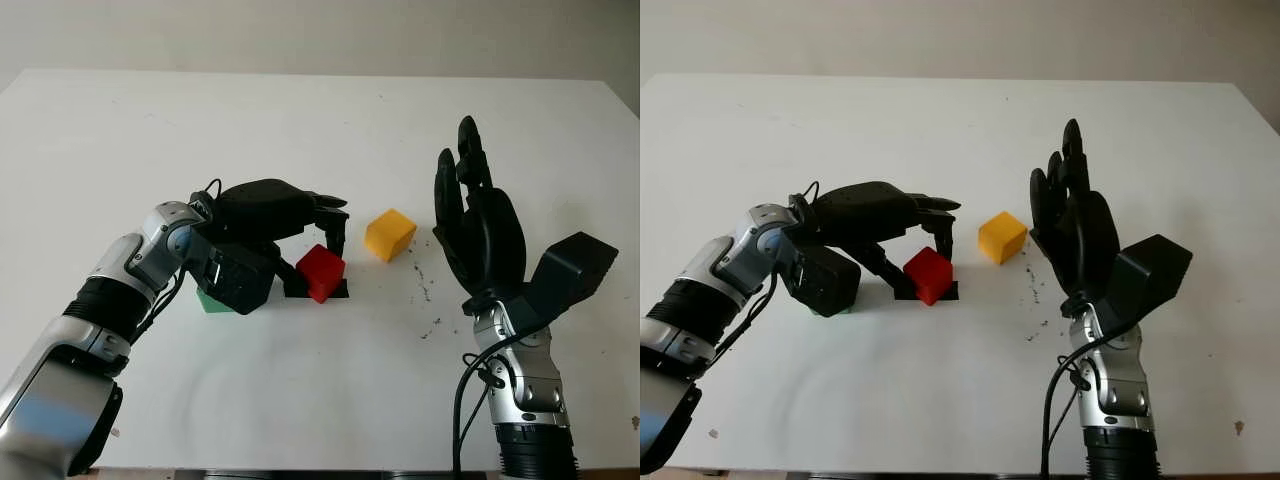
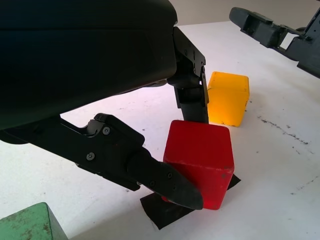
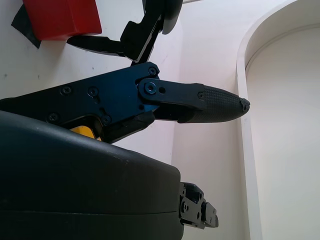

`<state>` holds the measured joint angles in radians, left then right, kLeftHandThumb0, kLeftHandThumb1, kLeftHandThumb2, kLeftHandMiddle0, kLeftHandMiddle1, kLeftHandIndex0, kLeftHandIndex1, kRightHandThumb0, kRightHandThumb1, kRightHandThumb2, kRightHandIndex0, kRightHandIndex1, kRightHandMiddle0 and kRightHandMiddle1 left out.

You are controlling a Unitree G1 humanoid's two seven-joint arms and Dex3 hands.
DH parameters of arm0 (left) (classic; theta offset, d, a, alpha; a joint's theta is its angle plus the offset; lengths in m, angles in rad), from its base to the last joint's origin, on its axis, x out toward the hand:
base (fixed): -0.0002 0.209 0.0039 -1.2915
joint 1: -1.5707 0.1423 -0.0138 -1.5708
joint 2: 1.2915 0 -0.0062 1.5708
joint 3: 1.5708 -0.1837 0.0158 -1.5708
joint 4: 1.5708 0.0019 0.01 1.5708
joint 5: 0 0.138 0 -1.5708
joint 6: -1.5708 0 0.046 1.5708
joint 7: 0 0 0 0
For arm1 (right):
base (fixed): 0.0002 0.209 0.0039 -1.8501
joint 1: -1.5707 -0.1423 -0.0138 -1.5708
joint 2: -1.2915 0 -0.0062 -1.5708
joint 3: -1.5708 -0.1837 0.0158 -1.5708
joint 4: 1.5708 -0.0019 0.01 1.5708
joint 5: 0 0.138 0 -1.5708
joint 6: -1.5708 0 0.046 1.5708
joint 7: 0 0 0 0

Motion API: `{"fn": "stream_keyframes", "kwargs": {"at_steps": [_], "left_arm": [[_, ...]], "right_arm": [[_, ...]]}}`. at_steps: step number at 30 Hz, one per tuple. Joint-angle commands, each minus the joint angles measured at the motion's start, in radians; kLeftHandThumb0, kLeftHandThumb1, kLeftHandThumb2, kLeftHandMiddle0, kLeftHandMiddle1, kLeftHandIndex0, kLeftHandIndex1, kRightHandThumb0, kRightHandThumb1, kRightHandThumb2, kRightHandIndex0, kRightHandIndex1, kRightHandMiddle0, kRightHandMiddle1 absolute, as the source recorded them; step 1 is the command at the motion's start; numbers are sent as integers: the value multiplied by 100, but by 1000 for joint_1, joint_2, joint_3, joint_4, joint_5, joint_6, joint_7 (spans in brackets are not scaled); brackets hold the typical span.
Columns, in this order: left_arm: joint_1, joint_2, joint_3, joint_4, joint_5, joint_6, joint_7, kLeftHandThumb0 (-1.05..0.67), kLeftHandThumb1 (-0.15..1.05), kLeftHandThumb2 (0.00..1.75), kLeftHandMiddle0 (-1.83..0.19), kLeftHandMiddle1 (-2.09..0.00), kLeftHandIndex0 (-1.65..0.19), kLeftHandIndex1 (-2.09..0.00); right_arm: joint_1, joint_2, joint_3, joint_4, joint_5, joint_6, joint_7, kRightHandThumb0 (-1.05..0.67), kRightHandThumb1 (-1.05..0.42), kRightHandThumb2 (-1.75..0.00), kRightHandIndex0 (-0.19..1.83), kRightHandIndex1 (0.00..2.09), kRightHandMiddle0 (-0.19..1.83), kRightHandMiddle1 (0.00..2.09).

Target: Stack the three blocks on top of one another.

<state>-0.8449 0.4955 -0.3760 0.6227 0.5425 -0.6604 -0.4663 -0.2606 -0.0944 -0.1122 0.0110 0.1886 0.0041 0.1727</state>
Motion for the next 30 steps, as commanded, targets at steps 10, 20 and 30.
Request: {"fn": "stream_keyframes", "kwargs": {"at_steps": [10, 20, 30], "left_arm": [[21, 63, 15, -188, -31, 61, -93, -72, 86, 5, 4, -4, -13, -29], [127, 173, 132, -492, -151, 253, -207, -76, 85, 5, 15, -4, 15, -3], [309, 129, 413, -616, -398, 561, -83, -91, 105, 53, 19, 0, 19, 0]], "right_arm": [[5, -11, -1, -5, 5, -5, 15, -70, -105, -51, -19, 0, -19, 0], [-12, -39, -6, 28, -19, -47, 37, -73, -105, -49, -19, 0, -19, 0], [-268, -298, -17, 248, -105, -127, 210, -73, -91, -4, -11, 5, -8, 8]]}}
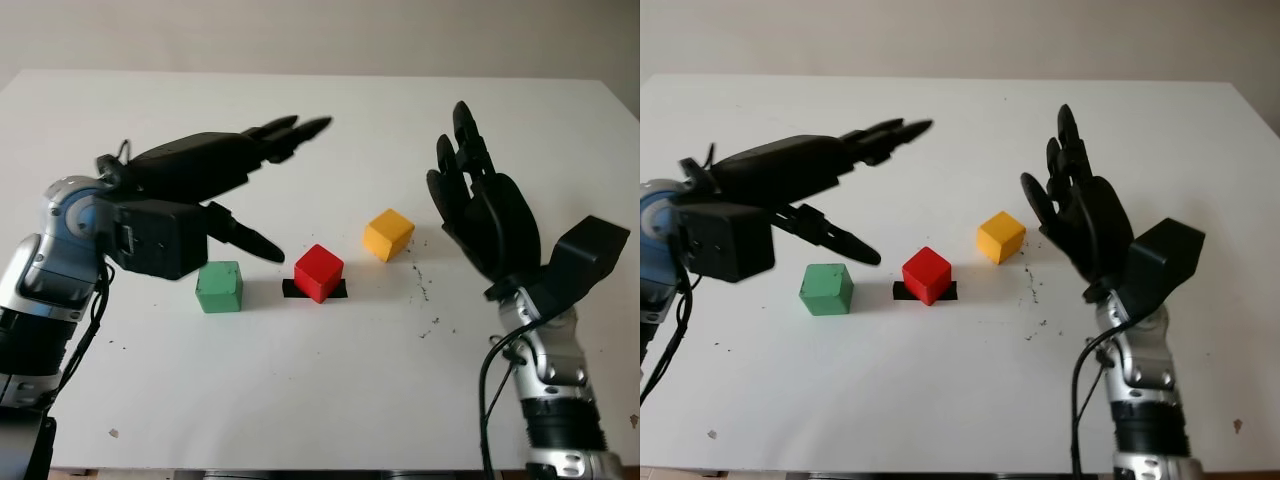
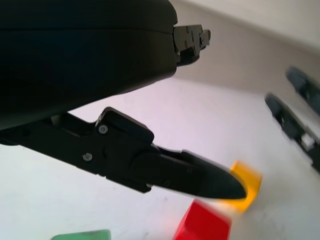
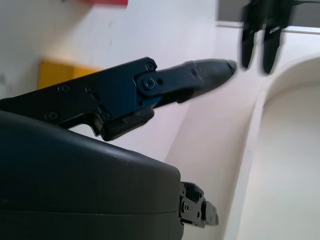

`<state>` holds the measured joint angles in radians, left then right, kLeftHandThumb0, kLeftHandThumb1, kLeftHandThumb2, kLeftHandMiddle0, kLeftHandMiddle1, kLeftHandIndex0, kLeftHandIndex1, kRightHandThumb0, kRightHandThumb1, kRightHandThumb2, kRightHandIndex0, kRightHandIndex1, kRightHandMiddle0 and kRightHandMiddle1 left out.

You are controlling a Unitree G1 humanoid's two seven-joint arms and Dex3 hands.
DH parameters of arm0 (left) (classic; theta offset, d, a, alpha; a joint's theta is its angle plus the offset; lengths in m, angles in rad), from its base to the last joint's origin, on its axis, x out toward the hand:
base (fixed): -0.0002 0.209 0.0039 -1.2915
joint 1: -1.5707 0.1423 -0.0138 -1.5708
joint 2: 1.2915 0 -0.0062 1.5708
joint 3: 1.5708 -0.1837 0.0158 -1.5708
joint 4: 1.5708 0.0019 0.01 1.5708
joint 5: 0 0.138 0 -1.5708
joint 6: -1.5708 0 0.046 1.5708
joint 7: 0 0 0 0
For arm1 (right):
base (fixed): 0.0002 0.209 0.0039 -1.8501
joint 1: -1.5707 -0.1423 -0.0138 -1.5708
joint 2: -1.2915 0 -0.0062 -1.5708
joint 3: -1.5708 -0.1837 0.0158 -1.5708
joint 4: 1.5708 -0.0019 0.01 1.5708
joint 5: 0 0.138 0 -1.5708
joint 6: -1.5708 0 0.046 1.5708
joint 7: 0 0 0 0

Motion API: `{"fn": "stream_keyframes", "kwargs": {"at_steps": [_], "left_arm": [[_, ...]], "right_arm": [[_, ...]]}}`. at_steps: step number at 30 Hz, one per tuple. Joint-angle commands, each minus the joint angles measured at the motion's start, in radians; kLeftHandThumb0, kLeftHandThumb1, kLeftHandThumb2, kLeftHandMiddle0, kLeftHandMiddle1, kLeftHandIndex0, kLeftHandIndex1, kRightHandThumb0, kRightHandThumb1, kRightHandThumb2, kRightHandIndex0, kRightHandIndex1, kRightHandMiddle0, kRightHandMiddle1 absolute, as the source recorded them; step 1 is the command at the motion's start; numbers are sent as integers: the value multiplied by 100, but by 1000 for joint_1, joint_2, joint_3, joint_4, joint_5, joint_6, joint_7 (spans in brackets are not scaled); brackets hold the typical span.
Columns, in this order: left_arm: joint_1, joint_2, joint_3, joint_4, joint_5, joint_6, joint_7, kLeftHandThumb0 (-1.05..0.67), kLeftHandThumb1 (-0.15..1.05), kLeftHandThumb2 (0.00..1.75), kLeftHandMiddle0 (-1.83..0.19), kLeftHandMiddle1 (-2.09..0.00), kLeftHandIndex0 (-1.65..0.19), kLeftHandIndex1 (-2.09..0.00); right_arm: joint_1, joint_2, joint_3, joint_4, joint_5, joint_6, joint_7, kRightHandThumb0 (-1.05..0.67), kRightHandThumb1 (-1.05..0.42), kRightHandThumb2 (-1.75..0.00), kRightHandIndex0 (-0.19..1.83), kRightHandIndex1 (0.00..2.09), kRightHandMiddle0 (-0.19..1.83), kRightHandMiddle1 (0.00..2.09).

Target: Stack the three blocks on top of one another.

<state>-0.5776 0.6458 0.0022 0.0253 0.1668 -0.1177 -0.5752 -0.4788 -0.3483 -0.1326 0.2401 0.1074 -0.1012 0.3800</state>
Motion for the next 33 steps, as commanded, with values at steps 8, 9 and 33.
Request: {"fn": "stream_keyframes", "kwargs": {"at_steps": [8, 9, 33], "left_arm": [[257, -213, 189, -121, -166, 95, 293, -80, 105, 63, 19, 0, 19, 0], [271, -234, 200, -127, -189, 103, 311, -80, 105, 62, 19, 0, 19, 0], [391, -431, 271, -91, -339, -12, 475, -77, 105, 55, 15, -5, 15, -4]], "right_arm": [[-353, -296, 182, 310, -334, -220, 131, -80, -82, -4, 0, 9, 12, 16], [-381, -310, 211, 336, -373, -257, 137, -80, -82, -4, 1, 9, 13, 16], [-543, -405, 528, 452, -827, -647, 34, -69, -83, -6, 2, 5, 35, 11]]}}
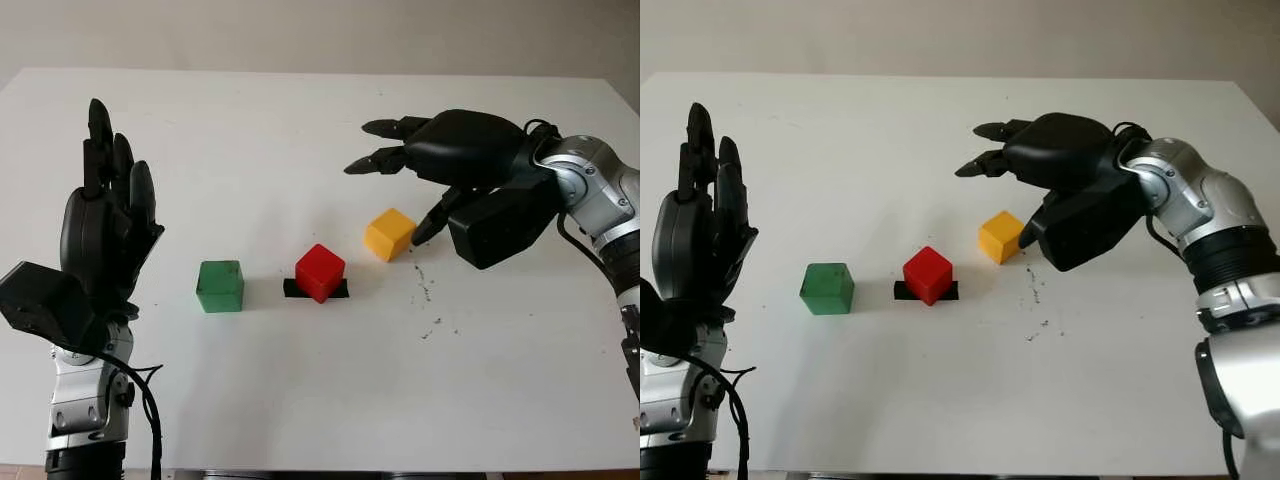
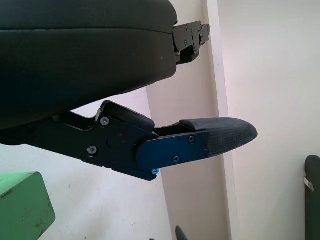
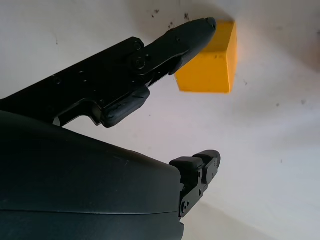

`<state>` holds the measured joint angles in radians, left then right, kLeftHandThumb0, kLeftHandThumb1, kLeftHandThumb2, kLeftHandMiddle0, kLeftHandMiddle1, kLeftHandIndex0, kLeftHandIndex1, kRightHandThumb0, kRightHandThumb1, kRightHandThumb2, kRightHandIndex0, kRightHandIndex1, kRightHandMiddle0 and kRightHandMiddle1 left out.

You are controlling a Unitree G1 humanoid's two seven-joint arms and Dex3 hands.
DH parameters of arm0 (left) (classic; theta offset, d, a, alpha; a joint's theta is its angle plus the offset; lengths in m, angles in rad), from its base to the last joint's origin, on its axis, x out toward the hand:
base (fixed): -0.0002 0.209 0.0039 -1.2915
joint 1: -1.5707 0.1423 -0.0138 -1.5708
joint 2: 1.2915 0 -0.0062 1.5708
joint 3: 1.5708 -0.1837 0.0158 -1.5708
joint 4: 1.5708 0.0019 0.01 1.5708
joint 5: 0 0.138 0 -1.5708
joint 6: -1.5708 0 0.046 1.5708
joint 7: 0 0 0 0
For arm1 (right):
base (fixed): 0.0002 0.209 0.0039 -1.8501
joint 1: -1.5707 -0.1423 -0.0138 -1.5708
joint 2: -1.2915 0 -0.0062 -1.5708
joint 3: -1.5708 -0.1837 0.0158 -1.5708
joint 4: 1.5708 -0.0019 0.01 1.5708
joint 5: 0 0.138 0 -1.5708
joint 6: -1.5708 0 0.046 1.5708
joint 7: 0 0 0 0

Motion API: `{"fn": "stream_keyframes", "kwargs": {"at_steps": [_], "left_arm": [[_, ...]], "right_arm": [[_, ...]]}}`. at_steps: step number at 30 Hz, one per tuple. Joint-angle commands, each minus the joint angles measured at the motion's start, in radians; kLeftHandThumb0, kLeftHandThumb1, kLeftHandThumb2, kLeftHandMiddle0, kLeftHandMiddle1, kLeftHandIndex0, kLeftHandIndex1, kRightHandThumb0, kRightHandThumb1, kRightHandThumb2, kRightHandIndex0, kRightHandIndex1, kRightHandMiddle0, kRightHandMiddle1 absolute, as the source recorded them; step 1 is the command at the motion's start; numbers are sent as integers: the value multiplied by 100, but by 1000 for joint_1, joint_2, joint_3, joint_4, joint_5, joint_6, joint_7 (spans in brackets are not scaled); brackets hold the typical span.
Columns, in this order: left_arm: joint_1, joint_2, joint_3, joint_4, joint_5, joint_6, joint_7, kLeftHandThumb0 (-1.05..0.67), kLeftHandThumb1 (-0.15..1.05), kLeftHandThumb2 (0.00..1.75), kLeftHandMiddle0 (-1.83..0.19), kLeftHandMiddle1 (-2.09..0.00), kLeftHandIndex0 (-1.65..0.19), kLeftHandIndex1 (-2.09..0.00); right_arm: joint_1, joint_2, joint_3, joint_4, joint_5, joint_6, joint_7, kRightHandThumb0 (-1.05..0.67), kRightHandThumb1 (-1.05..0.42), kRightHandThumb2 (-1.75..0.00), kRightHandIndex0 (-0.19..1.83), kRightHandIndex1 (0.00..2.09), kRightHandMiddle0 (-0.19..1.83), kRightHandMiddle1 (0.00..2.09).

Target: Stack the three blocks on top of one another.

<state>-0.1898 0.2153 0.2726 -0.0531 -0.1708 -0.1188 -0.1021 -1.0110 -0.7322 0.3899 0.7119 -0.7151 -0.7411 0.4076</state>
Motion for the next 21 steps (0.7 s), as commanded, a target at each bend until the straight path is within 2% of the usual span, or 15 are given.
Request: {"fn": "stream_keyframes", "kwargs": {"at_steps": [1, 7, 21], "left_arm": [[1, -1, -1, -11, -2, -12, 1, -76, 105, 55, 15, -5, 15, -4], [-7, -10, -15, -8, 11, -17, 12, -73, 105, 55, 15, -6, 14, -5], [-6, -12, -35, -23, 16, 5, 29, -69, 105, 52, 12, -6, 13, -6]], "right_arm": [[-8, -21, 8, -24, -2, -1, 21, -70, -84, -6, 1, 4, 34, 10], [21, -22, 18, -12, -25, -2, -10, -68, -86, -6, 0, 5, 34, 8], [21, 24, 103, 186, -142, -60, -353, -58, -88, -6, 12, 8, 47, 12]]}}
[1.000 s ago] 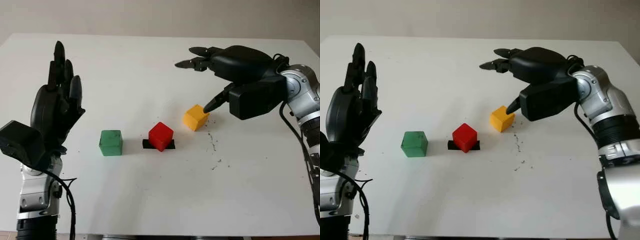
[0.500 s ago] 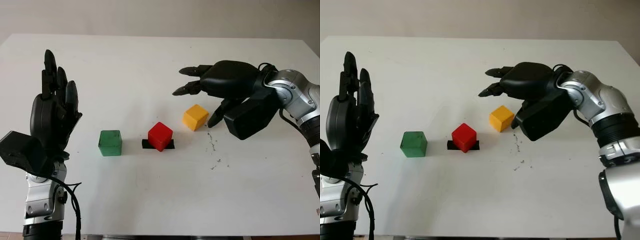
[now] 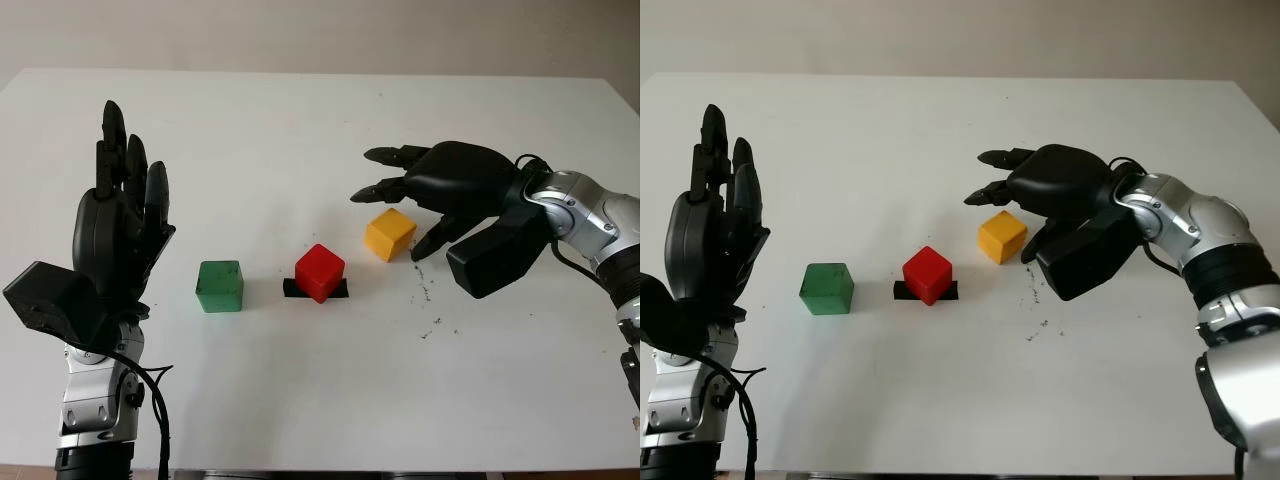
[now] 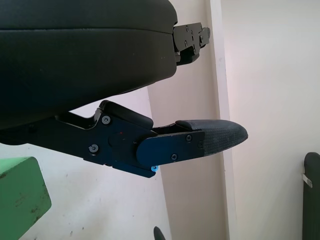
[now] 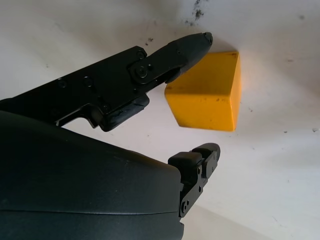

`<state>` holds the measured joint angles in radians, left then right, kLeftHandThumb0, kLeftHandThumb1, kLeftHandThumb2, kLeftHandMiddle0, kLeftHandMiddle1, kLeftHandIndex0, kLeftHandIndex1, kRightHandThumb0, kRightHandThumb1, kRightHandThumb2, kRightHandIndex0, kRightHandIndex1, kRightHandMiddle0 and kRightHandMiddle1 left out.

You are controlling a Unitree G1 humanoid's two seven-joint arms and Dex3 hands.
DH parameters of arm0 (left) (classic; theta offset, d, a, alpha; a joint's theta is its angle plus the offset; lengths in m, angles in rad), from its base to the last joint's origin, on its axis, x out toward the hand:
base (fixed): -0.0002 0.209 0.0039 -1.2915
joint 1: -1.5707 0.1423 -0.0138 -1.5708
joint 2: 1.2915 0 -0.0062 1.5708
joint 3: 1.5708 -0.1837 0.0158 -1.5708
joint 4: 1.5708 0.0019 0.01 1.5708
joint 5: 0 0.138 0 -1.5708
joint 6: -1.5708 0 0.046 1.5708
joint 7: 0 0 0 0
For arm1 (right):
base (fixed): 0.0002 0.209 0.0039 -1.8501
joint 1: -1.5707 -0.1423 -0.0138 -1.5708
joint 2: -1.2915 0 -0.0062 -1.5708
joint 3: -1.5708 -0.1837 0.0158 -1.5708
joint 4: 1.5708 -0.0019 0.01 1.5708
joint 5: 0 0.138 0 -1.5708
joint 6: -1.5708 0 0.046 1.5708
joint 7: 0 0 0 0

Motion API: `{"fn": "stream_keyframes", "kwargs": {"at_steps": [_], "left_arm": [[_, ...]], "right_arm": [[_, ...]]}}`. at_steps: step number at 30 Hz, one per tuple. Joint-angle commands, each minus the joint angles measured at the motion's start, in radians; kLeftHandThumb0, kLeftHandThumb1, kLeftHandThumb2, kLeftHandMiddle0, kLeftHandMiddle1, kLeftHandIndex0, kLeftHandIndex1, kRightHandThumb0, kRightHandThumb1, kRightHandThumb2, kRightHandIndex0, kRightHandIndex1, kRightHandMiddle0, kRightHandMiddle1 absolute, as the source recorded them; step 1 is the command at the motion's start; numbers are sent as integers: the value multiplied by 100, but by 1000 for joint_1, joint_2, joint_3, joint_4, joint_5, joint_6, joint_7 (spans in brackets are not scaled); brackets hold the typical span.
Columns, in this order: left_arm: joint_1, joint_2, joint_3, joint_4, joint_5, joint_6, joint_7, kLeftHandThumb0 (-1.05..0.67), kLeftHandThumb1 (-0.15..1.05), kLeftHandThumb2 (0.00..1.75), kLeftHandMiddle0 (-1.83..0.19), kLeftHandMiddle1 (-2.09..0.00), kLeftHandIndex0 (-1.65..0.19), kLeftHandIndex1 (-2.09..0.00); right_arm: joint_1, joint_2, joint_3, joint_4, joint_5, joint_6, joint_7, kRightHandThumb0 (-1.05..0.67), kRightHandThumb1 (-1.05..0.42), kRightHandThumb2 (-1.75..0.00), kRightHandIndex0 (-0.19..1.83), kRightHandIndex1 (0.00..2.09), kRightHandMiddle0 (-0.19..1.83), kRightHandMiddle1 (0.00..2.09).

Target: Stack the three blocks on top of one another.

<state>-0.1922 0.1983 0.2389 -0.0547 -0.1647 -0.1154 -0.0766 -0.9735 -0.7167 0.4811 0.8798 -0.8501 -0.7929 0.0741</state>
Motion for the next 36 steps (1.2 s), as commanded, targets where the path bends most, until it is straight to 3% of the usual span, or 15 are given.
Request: {"fn": "stream_keyframes", "kwargs": {"at_steps": [1, 7, 15, 16, 19, 22, 28, 36], "left_arm": [[-3, 6, -2, -22, 12, 3, 4, -70, 105, 52, 12, -6, 13, -6], [2, 5, -5, -22, 25, -3, 2, -69, 105, 53, 12, -6, 13, -6], [4, 6, -6, -19, 32, 0, -3, -69, 105, 52, 13, -5, 14, -5], [4, 6, -7, -19, 34, 0, -2, -68, 105, 52, 13, -5, 14, -5], [1, 5, -7, -17, 41, 1, 2, -68, 105, 52, 13, -5, 14, -5], [-3, 4, -8, -16, 43, 10, 6, -69, 105, 50, 13, -5, 14, -5], [-6, 1, -15, -20, 50, 18, 10, -69, 105, 50, 14, -5, 15, -5], [-6, -3, -23, -22, 40, 12, 2, -68, 105, 53, 15, -5, 15, -5]], "right_arm": [[-21, 12, 18, 31, -13, -11, -32, -58, -88, -6, 12, 7, 47, 12], [-41, 26, 51, 90, -38, -16, -89, -57, -89, -6, 11, 6, 48, 12], [-56, 32, 62, 137, -38, -31, -157, -51, -92, -6, 19, 8, 64, 23], [-57, 33, 60, 143, -34, -38, -163, -50, -92, -6, 21, 8, 67, 32], [-61, 34, 58, 154, -31, -53, -189, -45, -94, -6, 26, 6, 43, 109], [-71, 25, 58, 152, -35, -66, -206, -42, -97, -6, 29, 6, 40, 135], [-96, 17, 55, 152, -39, -69, -232, -41, -95, -5, 31, 7, 38, 140], [-120, 16, 33, 141, 7, -79, -185, -37, -91, -5, 32, 6, 44, 128]]}}
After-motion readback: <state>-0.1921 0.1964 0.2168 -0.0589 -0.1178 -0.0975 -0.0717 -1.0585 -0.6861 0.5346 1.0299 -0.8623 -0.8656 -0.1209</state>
